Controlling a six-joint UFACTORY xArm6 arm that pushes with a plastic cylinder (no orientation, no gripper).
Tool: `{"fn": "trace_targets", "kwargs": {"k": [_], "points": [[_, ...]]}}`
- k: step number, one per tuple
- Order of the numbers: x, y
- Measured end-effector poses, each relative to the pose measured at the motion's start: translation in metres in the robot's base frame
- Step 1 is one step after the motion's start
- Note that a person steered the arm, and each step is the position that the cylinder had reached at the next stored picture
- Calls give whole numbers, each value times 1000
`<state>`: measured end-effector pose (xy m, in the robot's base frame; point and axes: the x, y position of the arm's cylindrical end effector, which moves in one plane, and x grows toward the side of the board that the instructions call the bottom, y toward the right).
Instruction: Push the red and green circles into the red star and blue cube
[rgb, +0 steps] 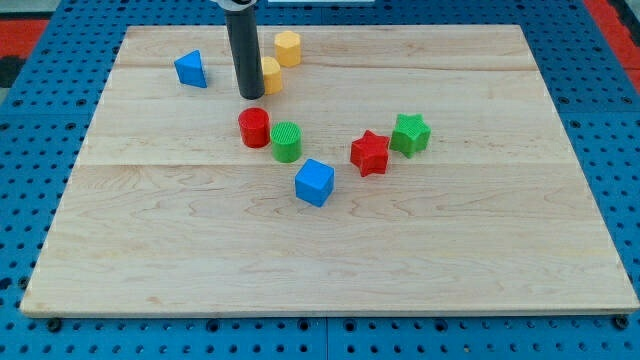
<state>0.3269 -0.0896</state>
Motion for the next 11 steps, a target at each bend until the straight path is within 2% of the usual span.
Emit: {"fn": "trace_targets", "kwargs": {"k": [2,4,5,6,7,9,11], "points": [[0,0],[27,-48],[29,-3],[55,-18],[78,23],[98,99],[160,109]]}}
